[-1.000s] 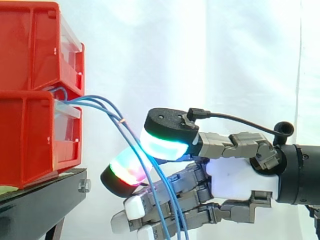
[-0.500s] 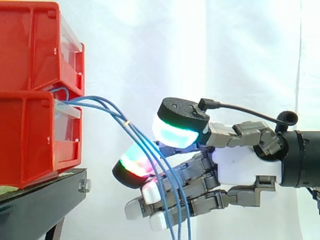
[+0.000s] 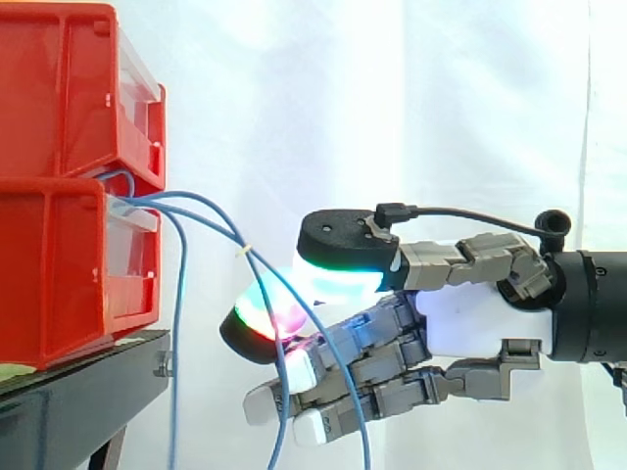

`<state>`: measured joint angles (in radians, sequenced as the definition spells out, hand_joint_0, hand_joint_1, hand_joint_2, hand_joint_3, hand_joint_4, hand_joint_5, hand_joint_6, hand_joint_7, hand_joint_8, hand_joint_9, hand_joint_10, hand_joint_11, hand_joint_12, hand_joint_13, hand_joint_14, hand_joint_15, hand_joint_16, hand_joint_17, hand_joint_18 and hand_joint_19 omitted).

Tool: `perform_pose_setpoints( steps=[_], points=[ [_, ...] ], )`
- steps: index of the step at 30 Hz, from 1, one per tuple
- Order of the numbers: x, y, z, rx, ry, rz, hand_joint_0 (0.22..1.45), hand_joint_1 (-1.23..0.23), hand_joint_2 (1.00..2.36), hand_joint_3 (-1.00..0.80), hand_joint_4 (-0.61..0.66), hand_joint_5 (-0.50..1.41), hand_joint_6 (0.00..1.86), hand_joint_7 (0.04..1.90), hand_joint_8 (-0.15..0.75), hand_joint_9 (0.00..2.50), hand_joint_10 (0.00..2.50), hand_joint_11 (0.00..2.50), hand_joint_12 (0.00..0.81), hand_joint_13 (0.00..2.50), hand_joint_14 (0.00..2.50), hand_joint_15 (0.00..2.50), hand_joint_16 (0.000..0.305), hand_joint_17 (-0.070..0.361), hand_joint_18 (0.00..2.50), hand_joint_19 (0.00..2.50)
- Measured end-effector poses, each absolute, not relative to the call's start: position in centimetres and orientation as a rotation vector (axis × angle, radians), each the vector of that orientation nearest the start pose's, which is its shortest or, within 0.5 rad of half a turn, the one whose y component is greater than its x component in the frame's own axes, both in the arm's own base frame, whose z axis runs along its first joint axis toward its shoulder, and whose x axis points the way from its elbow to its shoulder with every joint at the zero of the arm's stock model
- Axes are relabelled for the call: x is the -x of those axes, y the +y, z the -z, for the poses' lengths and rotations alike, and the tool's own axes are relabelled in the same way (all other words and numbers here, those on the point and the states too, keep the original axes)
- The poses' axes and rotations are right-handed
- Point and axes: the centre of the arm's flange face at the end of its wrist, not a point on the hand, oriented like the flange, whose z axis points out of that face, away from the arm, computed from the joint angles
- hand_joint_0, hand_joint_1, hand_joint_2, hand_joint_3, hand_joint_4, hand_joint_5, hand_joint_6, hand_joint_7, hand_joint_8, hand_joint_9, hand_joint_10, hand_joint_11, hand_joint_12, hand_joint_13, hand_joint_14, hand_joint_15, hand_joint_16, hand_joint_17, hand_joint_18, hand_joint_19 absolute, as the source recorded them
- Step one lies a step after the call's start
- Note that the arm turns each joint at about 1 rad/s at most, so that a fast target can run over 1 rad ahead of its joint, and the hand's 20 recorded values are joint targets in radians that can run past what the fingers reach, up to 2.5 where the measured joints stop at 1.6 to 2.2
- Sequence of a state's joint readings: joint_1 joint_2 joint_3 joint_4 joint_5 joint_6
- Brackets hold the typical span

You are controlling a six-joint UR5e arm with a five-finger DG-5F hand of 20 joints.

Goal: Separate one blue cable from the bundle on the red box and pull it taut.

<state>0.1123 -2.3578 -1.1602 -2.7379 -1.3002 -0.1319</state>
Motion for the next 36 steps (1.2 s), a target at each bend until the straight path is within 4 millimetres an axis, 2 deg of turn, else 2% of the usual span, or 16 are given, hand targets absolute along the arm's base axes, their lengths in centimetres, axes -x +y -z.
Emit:
perform_pose_setpoints(
  steps=[4,6,12,20,29,30,32,36],
  points=[
    [-77.7,-7.2,-22.1,-1.176,1.138,-1.008,0.62,-0.77,1.02,-0.20,0.05,-0.12,0.94,0.74,0.272,0.97,0.02,0.52,0.288,0.58,0.01,0.28,0.038,0.085,0.52,0.49],
    [-77.7,-7.2,-22.1,-1.177,1.140,-1.008,0.60,-0.74,1.01,-0.19,0.09,-0.11,0.93,0.76,0.299,1.03,0.02,0.50,0.321,0.62,0.01,0.28,0.044,0.099,0.57,0.48],
    [-77.8,-6.8,-22.0,-1.185,1.137,-1.022,0.58,-0.72,1.01,-0.19,0.10,-0.09,0.92,0.77,0.322,1.09,0.02,0.49,0.356,0.68,0.01,0.28,0.050,0.113,0.62,0.48],
    [-77.4,-5.5,-21.0,-1.293,1.089,-1.149,0.57,-0.68,1.00,-0.21,0.11,-0.09,0.92,0.76,0.339,1.22,0.02,0.56,0.363,0.73,0.01,0.29,0.053,0.119,0.64,0.48],
    [-76.7,-4.3,-19.6,-1.440,1.040,-1.332,0.54,-0.60,1.01,-0.32,0.11,-0.10,0.90,0.80,0.313,1.18,0.02,0.59,0.329,0.74,0.01,0.32,0.045,0.102,0.59,0.52],
    [-76.7,-4.3,-19.6,-1.446,1.037,-1.340,0.53,-0.58,1.01,-0.41,0.11,-0.10,0.90,0.80,0.298,1.17,0.02,0.59,0.315,0.73,0.01,0.32,0.043,0.096,0.58,0.53],
    [-76.7,-4.2,-19.6,-1.454,1.033,-1.351,0.51,-0.56,1.00,-0.47,0.12,-0.10,0.90,0.79,0.303,1.17,0.02,0.58,0.326,0.75,0.01,0.32,0.044,0.100,0.60,0.52],
    [-76.7,-4.2,-19.5,-1.459,1.031,-1.357,0.48,-0.55,1.00,-0.50,0.13,-0.10,0.90,0.77,0.315,1.18,0.02,0.59,0.332,0.76,0.01,0.32,0.047,0.105,0.63,0.52]
  ],
)
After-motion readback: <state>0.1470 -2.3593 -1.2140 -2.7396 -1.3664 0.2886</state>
